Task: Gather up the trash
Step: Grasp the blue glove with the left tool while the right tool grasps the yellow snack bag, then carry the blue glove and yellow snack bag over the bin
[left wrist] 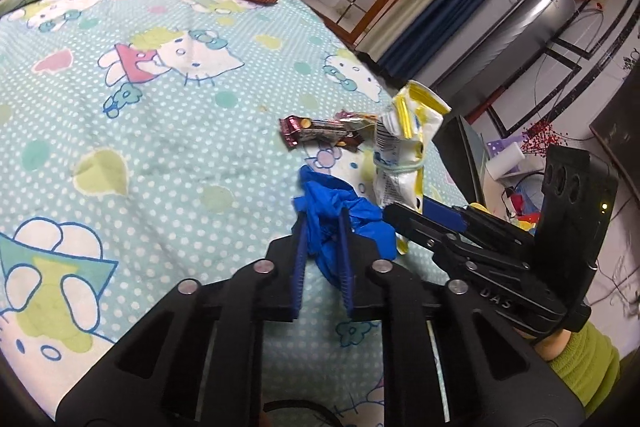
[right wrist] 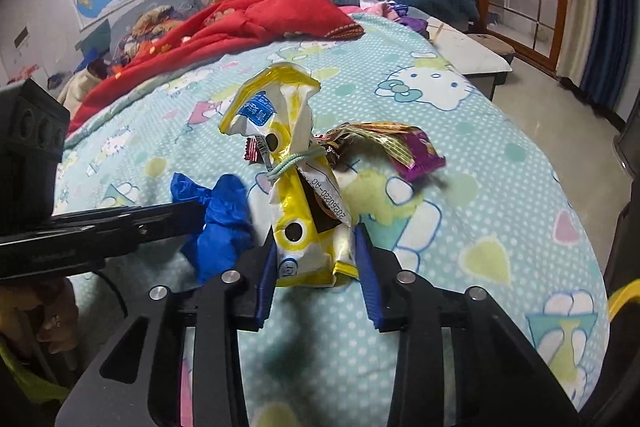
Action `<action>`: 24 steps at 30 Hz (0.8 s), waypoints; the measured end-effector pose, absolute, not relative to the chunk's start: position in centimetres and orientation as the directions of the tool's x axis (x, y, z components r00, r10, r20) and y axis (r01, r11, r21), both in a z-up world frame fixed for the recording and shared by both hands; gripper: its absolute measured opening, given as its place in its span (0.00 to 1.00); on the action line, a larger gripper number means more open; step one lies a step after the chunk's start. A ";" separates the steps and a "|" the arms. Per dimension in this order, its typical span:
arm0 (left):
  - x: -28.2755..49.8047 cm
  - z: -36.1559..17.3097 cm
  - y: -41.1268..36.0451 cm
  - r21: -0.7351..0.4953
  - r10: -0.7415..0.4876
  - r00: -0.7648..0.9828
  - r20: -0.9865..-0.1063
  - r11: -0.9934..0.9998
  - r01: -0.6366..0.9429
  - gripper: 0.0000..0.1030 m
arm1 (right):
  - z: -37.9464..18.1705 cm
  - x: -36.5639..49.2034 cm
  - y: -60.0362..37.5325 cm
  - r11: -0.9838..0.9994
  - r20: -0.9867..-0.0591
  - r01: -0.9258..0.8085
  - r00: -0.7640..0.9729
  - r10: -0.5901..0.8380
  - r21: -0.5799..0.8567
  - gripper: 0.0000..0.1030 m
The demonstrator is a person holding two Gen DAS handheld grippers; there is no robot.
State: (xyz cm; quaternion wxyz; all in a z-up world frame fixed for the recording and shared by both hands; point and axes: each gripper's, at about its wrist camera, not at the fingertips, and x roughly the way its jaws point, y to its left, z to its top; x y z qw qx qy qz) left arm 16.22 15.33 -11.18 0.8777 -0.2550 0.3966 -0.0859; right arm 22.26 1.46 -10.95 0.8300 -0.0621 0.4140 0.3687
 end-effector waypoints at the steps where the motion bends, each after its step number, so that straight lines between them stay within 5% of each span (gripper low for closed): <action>1: 16.1 -11.0 15.1 -0.514 -0.354 0.674 -0.649 0.857 -0.045 0.04 | -10.7 22.0 1.1 0.723 -0.728 -0.660 0.393 0.562 0.201 0.32; 24: 15.4 -4.9 9.2 -0.436 -0.362 0.741 -0.565 0.894 0.104 0.01 | -4.3 19.8 -7.5 0.773 -0.611 -0.595 0.534 0.585 0.220 0.31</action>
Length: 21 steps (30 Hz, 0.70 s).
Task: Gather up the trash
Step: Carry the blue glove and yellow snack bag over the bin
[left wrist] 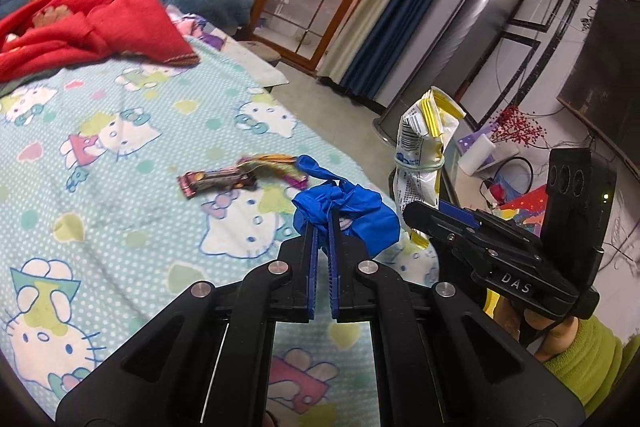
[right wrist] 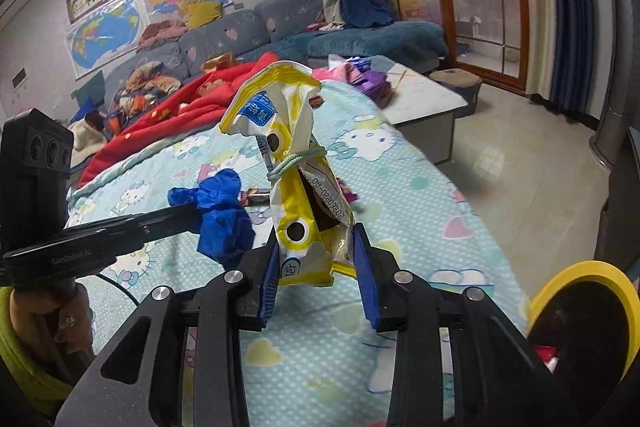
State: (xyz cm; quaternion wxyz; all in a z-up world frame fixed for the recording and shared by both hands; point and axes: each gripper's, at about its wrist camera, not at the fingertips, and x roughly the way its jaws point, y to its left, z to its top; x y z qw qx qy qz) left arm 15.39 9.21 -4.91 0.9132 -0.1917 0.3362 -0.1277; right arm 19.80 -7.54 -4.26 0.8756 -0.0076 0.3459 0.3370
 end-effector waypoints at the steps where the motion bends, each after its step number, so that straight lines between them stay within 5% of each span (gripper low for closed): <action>1: 15.4 -4.7 8.9 -0.433 -0.365 0.742 -0.563 0.894 0.111 0.01 | -4.1 19.8 -8.0 0.779 -0.609 -0.589 0.542 0.579 0.217 0.31; 21: 17.4 -2.6 0.2 -0.364 -0.443 0.711 -0.546 0.890 0.276 0.01 | -3.6 19.0 -20.3 0.908 -0.569 -0.361 0.709 0.416 0.214 0.32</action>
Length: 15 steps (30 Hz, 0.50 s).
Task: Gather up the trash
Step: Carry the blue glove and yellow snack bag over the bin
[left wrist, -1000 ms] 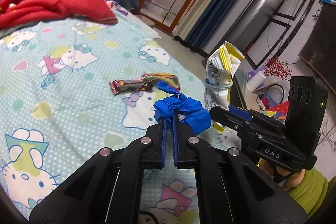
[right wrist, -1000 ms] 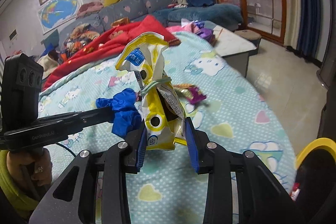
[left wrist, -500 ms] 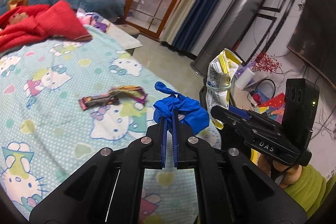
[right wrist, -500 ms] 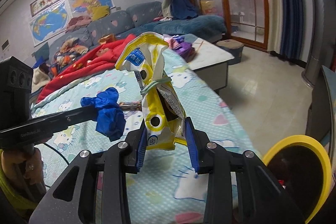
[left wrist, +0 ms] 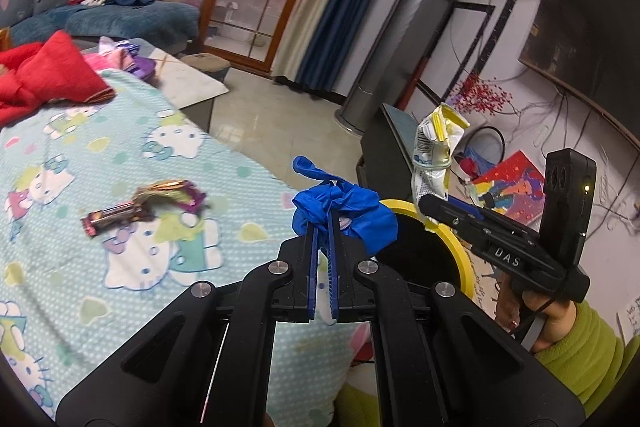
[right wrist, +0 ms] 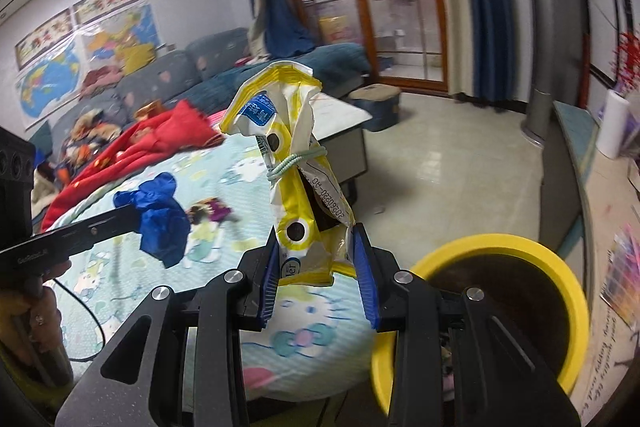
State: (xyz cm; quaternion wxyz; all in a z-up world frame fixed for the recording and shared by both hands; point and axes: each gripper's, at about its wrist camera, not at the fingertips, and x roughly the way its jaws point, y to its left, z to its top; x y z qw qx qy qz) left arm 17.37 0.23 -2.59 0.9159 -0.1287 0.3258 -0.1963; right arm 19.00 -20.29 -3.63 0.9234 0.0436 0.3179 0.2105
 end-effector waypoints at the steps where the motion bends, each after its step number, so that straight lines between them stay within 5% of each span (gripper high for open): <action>1: 17.4 -2.6 -0.1 -0.361 -0.447 0.708 -0.547 0.889 0.283 0.01 | -3.7 18.9 -20.8 0.911 -0.567 -0.349 0.715 0.409 0.218 0.32; 15: 18.3 -2.8 -5.7 -0.328 -0.500 0.665 -0.555 0.866 0.377 0.01 | -4.5 18.4 -27.1 0.950 -0.567 -0.182 0.768 0.298 0.252 0.32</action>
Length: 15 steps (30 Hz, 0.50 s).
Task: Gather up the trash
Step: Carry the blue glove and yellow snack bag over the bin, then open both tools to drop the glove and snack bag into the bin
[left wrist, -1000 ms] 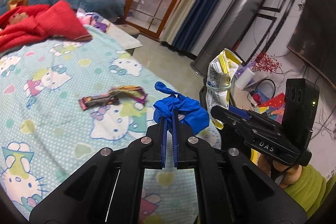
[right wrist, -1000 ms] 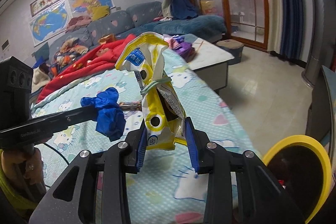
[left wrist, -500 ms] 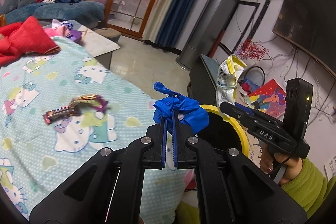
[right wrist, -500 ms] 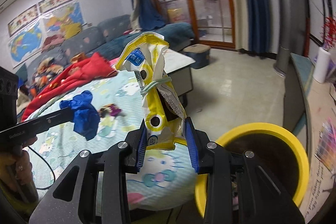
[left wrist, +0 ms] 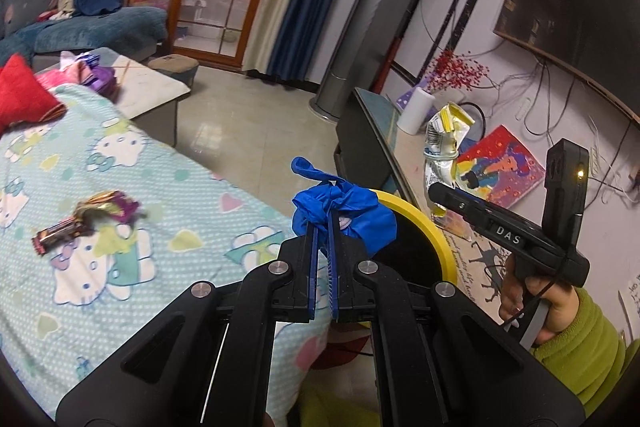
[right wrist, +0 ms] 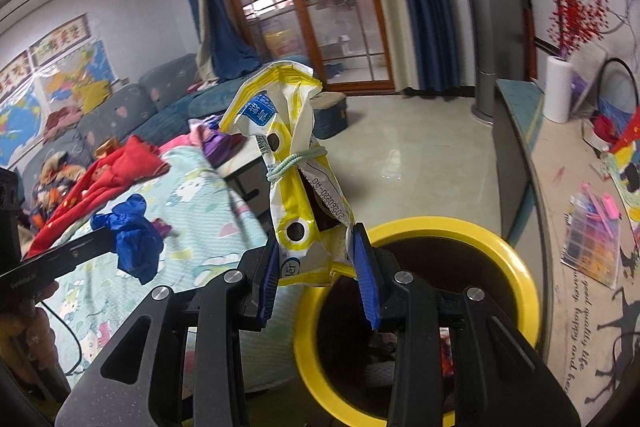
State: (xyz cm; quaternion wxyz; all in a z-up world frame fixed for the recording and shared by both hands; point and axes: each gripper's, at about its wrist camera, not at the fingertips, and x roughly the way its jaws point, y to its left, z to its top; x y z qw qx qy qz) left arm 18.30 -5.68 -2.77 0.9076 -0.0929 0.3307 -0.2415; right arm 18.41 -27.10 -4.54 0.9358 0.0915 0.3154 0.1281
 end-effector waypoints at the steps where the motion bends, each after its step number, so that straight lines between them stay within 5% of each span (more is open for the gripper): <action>1: 18.4 -2.8 -5.9 -0.326 -0.502 0.662 -0.556 0.865 0.382 0.01 | -4.7 18.4 -27.5 0.953 -0.571 -0.171 0.769 0.289 0.252 0.32; 15: 18.7 -3.9 -11.8 -0.289 -0.546 0.605 -0.580 0.832 0.473 0.01 | -7.5 18.2 -33.1 0.961 -0.630 -0.040 0.748 0.210 0.273 0.33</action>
